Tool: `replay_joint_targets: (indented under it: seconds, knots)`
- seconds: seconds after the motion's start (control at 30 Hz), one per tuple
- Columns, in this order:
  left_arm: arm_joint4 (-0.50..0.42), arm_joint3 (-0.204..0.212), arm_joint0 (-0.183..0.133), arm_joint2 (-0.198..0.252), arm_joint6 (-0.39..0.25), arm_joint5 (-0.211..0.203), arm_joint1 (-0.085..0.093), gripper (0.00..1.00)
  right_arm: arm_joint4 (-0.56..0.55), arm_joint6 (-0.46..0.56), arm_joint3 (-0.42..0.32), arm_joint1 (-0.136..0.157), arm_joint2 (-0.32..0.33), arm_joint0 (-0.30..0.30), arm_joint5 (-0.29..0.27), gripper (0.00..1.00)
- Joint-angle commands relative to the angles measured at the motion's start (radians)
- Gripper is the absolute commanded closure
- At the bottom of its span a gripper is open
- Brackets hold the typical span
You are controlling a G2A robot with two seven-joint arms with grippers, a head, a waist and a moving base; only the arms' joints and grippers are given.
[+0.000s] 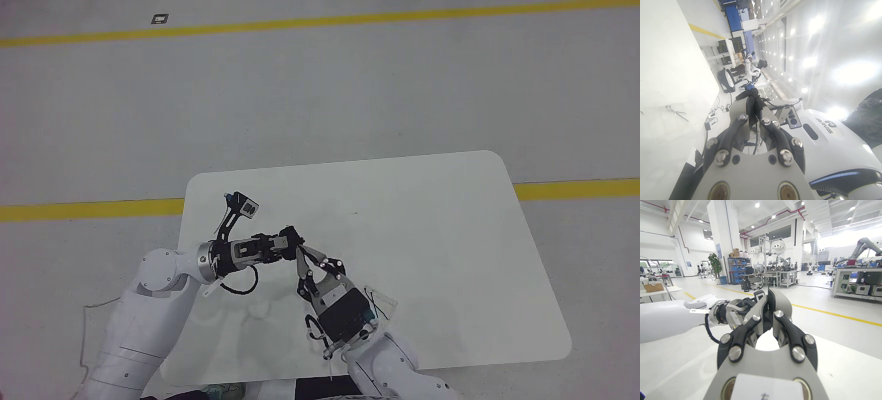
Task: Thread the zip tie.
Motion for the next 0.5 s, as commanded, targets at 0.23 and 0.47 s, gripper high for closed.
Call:
replay_joint_targets:
  seconds: [0.23, 0.47]
  knots:
    - [0.000, 0.000, 0.000, 0.000, 0.000, 0.000, 0.000, 1.00, 0.000, 0.011, -0.003, 0.008, -0.003, 0.001, -0.019, 1.00]
    - [0.000, 0.000, 0.000, 0.000, 0.000, 0.000, 0.000, 1.00, 0.000, 0.023, 0.001, 0.010, -0.014, 0.009, -0.013, 1.00]
